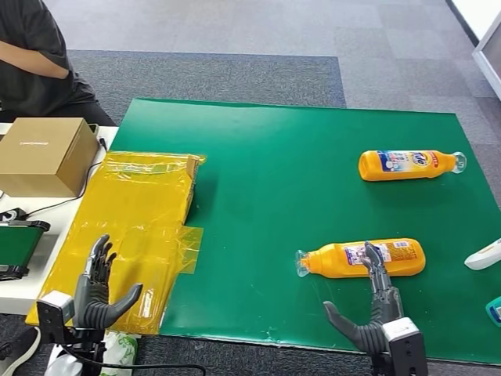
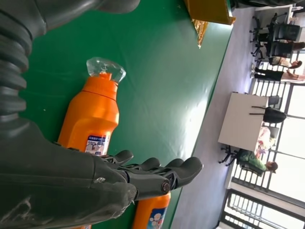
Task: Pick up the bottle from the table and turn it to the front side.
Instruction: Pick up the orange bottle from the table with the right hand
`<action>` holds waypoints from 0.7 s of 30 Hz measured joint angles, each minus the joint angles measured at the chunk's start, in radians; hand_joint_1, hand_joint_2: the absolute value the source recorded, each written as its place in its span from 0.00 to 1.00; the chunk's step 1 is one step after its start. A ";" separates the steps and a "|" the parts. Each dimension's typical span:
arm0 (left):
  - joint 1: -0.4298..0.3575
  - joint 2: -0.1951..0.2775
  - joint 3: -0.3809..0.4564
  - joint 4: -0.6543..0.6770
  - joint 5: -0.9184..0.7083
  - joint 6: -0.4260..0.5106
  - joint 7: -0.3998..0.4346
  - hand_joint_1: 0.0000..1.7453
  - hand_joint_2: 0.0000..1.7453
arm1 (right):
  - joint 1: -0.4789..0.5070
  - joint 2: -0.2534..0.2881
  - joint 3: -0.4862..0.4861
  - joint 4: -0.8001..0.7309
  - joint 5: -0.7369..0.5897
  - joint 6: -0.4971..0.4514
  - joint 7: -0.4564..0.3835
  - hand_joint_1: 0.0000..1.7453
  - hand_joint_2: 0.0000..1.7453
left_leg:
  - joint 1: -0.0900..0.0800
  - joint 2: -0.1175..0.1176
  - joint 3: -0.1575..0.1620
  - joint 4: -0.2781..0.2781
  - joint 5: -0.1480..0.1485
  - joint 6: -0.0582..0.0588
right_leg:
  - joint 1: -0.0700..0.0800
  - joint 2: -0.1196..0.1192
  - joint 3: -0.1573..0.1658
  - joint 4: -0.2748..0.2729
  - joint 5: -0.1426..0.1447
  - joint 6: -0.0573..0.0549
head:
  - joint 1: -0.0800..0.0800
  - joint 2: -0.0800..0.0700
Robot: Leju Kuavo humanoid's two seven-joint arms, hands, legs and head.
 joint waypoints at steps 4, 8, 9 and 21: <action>-0.001 0.000 -0.006 0.000 0.000 0.000 0.000 0.00 1.00 | 0.000 0.000 -0.006 0.000 0.000 0.000 0.000 0.00 1.00 | 0.000 0.000 0.000 0.000 0.000 0.000 | 0.000 0.000 0.000 0.000 0.000 0.000 | 0.000 0.000; -0.002 0.001 -0.011 0.000 0.000 0.000 0.000 0.00 1.00 | 0.001 0.002 -0.011 -0.001 0.002 0.002 -0.001 0.00 1.00 | 0.000 0.000 0.000 0.000 0.000 0.000 | 0.000 0.000 0.000 0.000 0.000 0.000 | 0.000 0.000; -0.002 0.001 -0.011 0.000 0.000 0.000 0.000 0.00 1.00 | 0.001 0.002 -0.012 -0.002 0.004 0.003 -0.002 0.00 1.00 | 0.000 0.000 0.000 0.000 0.000 0.000 | 0.000 0.000 0.000 0.000 0.000 0.000 | 0.000 0.000; -0.008 0.001 -0.040 0.000 -0.019 0.026 0.004 0.00 1.00 | 0.004 0.015 -0.055 -0.019 0.006 0.041 -0.008 0.00 1.00 | 0.000 0.000 0.000 0.000 0.000 0.000 | 0.000 0.000 0.000 0.000 0.000 0.000 | 0.000 0.000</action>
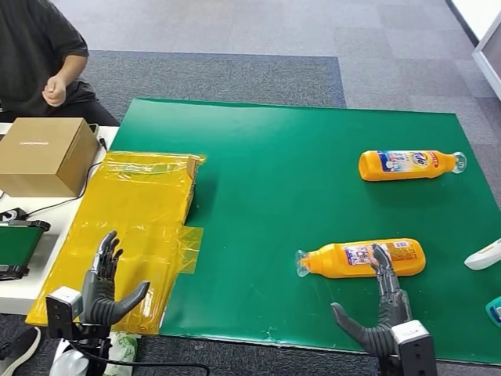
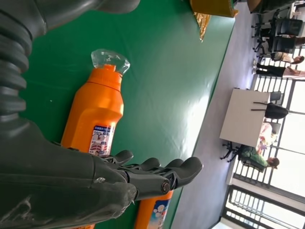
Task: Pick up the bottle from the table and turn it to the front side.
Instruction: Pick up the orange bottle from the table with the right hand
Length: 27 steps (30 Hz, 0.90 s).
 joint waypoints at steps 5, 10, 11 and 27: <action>-0.001 0.000 -0.006 0.000 0.000 0.006 0.000 0.00 1.00 | -0.001 0.008 -0.018 -0.002 0.006 0.015 -0.002 0.00 1.00 | 0.000 0.000 0.000 0.000 0.000 0.000 | 0.000 0.000 0.000 0.000 0.000 0.000 | 0.000 0.000; -0.001 0.001 -0.006 0.000 0.000 0.009 0.000 0.00 1.00 | -0.001 0.012 -0.025 -0.004 0.018 0.029 -0.008 0.00 1.00 | 0.000 0.000 0.000 0.000 0.000 0.000 | 0.000 0.000 0.000 0.000 0.000 0.000 | 0.000 0.000; 0.000 0.001 -0.006 0.000 0.001 0.009 0.000 0.00 1.00 | 0.000 0.013 -0.025 -0.004 0.022 0.030 -0.010 0.00 1.00 | 0.000 0.000 0.000 0.000 0.000 0.000 | 0.000 0.000 0.000 0.000 0.000 0.000 | 0.000 0.000; 0.024 -0.003 0.117 -0.005 0.026 -0.078 -0.048 0.00 1.00 | -0.019 0.006 0.079 0.026 0.074 -0.063 -0.003 0.00 1.00 | 0.000 0.000 0.000 0.000 0.000 0.000 | 0.001 0.000 0.001 0.000 -0.001 -0.001 | 0.000 0.000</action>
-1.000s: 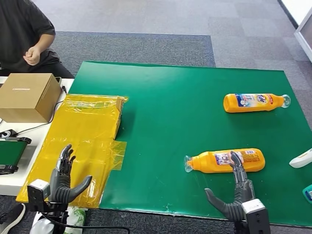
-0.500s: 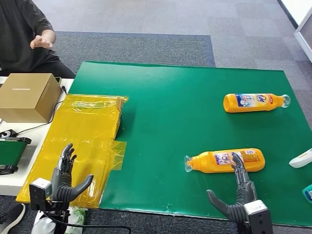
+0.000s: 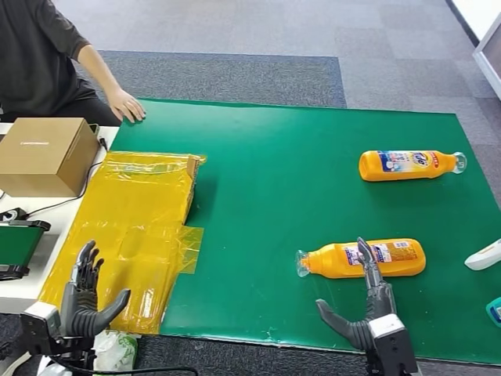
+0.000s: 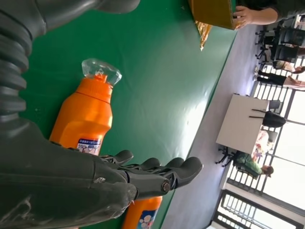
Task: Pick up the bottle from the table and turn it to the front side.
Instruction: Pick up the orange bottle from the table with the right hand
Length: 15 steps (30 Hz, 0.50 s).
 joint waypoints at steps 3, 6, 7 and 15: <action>0.004 -0.001 0.021 0.000 -0.002 -0.006 -0.004 0.00 1.00 | -0.005 -0.003 0.023 0.008 -0.001 -0.008 0.005 0.00 1.00 | 0.000 0.000 0.000 0.000 0.000 0.000 | 0.000 0.000 0.000 0.000 0.000 0.000 | 0.000 0.000; 0.006 -0.003 0.033 0.000 -0.002 -0.008 -0.004 0.00 1.00 | -0.007 -0.005 0.035 0.015 -0.001 -0.010 0.005 0.00 1.00 | 0.000 0.000 0.000 0.000 0.000 0.000 | 0.000 0.000 0.000 0.000 0.000 0.000 | 0.000 0.000; 0.006 -0.003 0.036 0.000 -0.002 -0.008 -0.004 0.00 1.00 | -0.008 -0.005 0.037 0.017 -0.001 -0.010 0.005 0.00 1.00 | 0.000 0.000 0.000 0.000 0.000 0.000 | 0.000 0.000 0.000 0.000 0.000 0.000 | 0.000 0.000; 0.007 -0.003 0.045 0.000 -0.016 -0.028 -0.006 0.00 1.00 | -0.015 -0.013 0.064 0.030 0.031 -0.080 0.027 0.00 1.00 | 0.000 0.000 0.000 0.000 0.000 0.000 | 0.000 0.000 0.000 0.000 0.000 0.000 | 0.000 0.000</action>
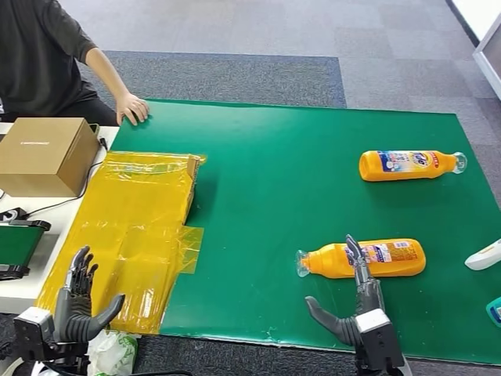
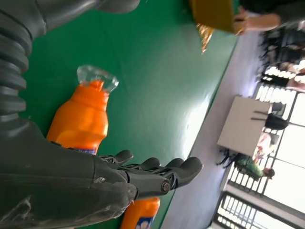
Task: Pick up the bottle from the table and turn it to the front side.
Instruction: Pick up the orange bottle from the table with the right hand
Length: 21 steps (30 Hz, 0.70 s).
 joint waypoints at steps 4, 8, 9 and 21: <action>0.000 0.000 0.001 0.000 -0.013 -0.022 -0.004 0.00 1.00 | -0.016 -0.012 0.013 -0.010 0.211 -0.157 0.089 0.00 1.00 | 0.000 0.000 0.000 0.000 0.000 0.000 | 0.000 0.000 0.000 0.000 0.000 0.000 | 0.000 0.000; -0.001 0.000 -0.001 0.003 -0.019 -0.033 -0.015 0.00 1.00 | -0.060 -0.040 0.007 -0.037 0.427 -0.213 0.201 0.00 1.00 | 0.000 0.000 0.000 0.000 0.000 0.000 | 0.000 0.000 -0.001 0.000 0.000 0.000 | 0.000 0.000; -0.002 0.001 -0.001 0.006 -0.019 -0.033 -0.019 0.00 1.00 | -0.072 -0.052 0.006 -0.040 0.487 -0.214 0.229 0.00 1.00 | 0.000 0.000 0.000 0.000 0.000 0.000 | -0.001 0.000 -0.001 0.000 0.001 0.000 | 0.000 0.000; -0.048 0.018 -0.027 0.082 0.039 0.006 -0.037 0.00 1.00 | -0.264 -0.228 -0.001 0.126 0.806 -0.063 0.445 0.00 1.00 | 0.000 0.000 0.000 0.000 0.002 0.001 | -0.001 0.000 0.000 0.000 0.003 0.001 | 0.000 0.000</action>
